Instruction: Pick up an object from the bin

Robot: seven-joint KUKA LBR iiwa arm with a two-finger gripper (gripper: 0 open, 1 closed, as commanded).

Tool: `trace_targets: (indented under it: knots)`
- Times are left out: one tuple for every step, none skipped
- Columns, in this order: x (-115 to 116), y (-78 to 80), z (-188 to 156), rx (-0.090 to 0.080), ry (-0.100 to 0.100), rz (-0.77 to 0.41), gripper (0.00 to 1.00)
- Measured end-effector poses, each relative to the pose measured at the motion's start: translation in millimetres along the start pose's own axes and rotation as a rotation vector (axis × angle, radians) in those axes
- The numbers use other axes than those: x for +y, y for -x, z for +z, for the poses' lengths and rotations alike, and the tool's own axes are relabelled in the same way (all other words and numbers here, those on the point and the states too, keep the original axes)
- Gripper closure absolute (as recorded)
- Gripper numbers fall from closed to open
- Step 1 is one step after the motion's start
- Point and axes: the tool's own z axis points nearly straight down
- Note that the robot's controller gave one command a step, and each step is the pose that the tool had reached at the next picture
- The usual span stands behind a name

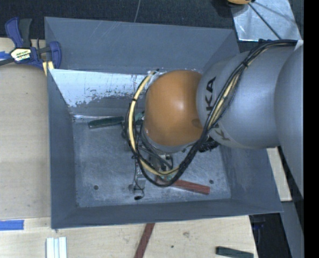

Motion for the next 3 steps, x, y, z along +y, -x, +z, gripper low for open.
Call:
trace_targets:
  knots:
    - [-0.5, 2.1, -4.1, -0.008, 0.002, 0.003, 0.00]
    - [-37.5, -1.4, 26.6, -0.010, 0.002, -0.077, 0.00]
    - [-56.2, 1.0, 51.9, -0.006, -0.001, -0.307, 0.00]
